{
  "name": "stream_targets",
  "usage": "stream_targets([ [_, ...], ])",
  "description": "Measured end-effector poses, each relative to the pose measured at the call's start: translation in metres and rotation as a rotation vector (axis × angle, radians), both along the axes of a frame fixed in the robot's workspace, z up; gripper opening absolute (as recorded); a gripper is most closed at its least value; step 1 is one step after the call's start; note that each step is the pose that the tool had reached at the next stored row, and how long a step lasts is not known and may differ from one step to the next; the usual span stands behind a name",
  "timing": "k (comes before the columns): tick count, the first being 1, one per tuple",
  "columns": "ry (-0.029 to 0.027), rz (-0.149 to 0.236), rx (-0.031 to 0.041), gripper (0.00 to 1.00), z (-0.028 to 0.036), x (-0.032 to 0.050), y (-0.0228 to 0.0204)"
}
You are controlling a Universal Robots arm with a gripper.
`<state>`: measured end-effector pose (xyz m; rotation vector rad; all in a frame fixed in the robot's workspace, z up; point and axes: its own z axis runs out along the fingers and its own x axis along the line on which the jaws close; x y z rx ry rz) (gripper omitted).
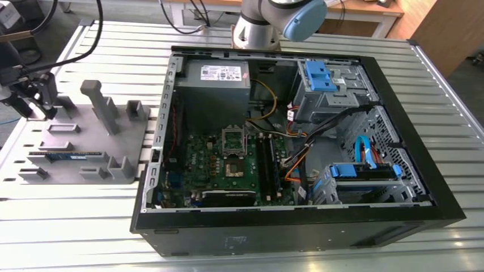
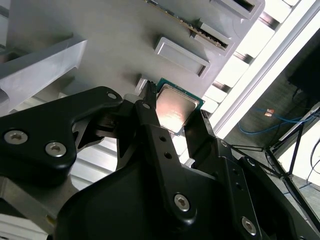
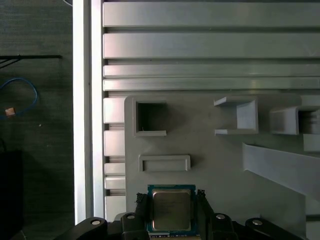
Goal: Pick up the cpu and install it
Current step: 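Pick up the cpu and move it towards the insertion slot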
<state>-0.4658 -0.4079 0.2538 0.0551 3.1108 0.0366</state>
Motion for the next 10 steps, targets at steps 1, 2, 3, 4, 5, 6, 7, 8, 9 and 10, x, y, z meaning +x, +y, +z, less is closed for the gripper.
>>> stream_targets([
  [1, 0.0000, 0.000, 0.0000, 0.47, 0.0003, 0.0000, 0.0000],
  [2, 0.0000, 0.000, 0.0000, 0.47, 0.0005, 0.0000, 0.0000],
  [3, 0.0001, 0.000, 0.0000, 0.47, 0.0009, 0.0000, 0.0000],
  [4, 0.0000, 0.000, 0.0000, 0.47, 0.0011, 0.0000, 0.0000],
  [5, 0.0000, 0.000, 0.0000, 0.47, 0.0013, 0.0000, 0.0000],
  [6, 0.0000, 0.000, 0.0000, 0.47, 0.0015, 0.0000, 0.0000],
  [7, 0.0000, 0.000, 0.0000, 0.47, 0.0017, 0.0000, 0.0000],
  [8, 0.0000, 0.000, 0.0000, 0.47, 0.0018, 0.0000, 0.0000],
  [9, 0.0001, 0.000, 0.0000, 0.47, 0.0028, 0.0000, 0.0000],
  [10, 0.0001, 0.000, 0.0000, 0.47, 0.0038, 0.0000, 0.0000],
])
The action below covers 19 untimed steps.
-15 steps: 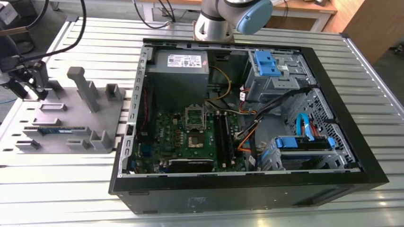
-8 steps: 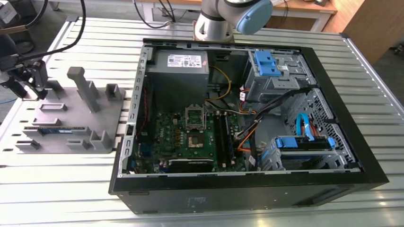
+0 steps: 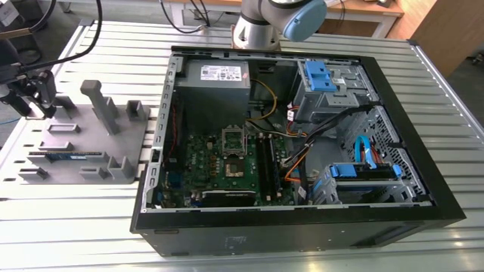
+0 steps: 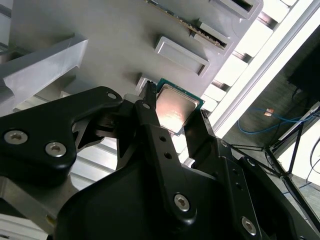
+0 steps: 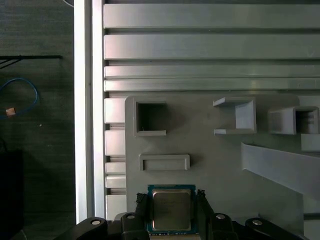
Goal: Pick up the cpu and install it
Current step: 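Pick up the cpu and move it towards the insertion slot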
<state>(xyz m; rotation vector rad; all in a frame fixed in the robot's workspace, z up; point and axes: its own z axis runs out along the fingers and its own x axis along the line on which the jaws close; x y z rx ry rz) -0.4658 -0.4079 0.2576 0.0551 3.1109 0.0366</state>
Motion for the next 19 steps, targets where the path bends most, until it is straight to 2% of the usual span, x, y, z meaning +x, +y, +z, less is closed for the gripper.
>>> stream_targets([
  [19, -0.0001, 0.000, 0.0000, 0.47, 0.0037, 0.0000, 0.0000],
])
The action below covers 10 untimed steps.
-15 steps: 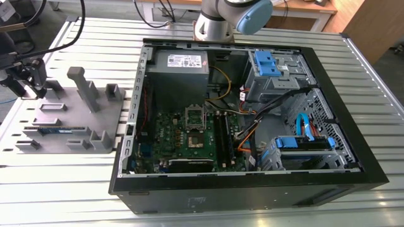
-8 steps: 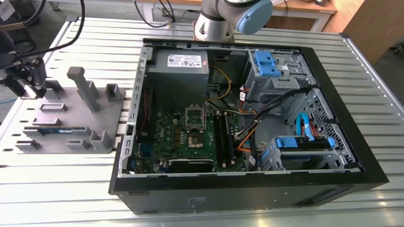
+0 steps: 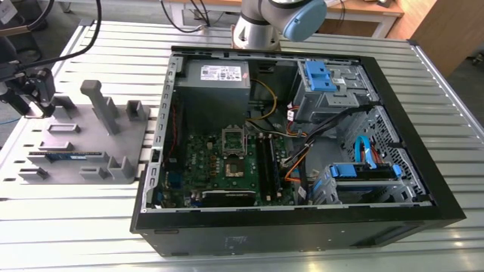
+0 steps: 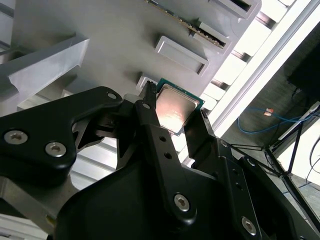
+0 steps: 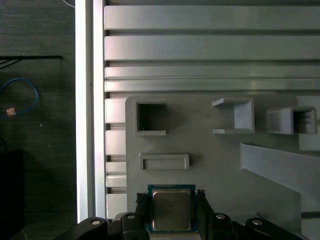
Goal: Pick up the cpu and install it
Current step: 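Pick up the cpu and move it towards the insertion slot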
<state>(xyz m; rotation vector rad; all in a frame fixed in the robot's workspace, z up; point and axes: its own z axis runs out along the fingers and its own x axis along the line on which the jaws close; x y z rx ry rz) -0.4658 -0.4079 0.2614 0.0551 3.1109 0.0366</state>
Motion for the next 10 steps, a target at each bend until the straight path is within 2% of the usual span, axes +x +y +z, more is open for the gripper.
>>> stream_targets([
  [10, 0.0001, 0.000, -0.0001, 0.47, 0.0028, 0.0000, 0.0000],
])
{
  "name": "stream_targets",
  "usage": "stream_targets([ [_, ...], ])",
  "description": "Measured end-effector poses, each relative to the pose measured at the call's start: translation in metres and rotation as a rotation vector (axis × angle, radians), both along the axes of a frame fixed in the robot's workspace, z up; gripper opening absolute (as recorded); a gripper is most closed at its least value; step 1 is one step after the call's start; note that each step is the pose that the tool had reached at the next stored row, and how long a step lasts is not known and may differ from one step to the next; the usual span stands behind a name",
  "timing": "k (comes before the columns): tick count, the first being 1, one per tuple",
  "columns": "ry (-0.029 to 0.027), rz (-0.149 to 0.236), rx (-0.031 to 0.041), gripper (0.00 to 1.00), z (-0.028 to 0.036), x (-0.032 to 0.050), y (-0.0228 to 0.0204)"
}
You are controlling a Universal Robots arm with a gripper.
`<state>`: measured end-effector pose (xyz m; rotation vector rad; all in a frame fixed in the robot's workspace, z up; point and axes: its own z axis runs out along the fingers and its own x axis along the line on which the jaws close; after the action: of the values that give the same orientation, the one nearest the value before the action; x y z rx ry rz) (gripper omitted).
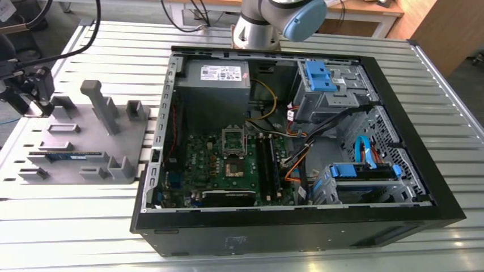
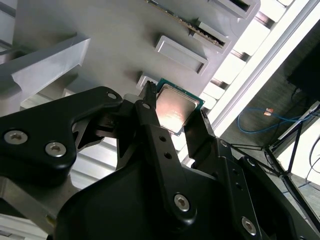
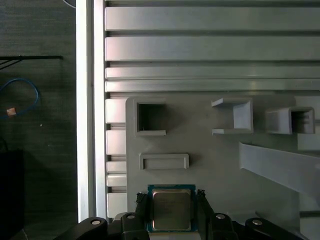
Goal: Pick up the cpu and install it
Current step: 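Pick up the cpu and move it towards the insertion slot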
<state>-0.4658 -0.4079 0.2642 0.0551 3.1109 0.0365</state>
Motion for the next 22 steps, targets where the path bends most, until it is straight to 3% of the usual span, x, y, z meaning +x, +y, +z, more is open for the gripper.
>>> stream_targets([
  [22, 0.0000, 0.000, 0.0001, 0.47, 0.0042, 0.0000, 0.0000],
])
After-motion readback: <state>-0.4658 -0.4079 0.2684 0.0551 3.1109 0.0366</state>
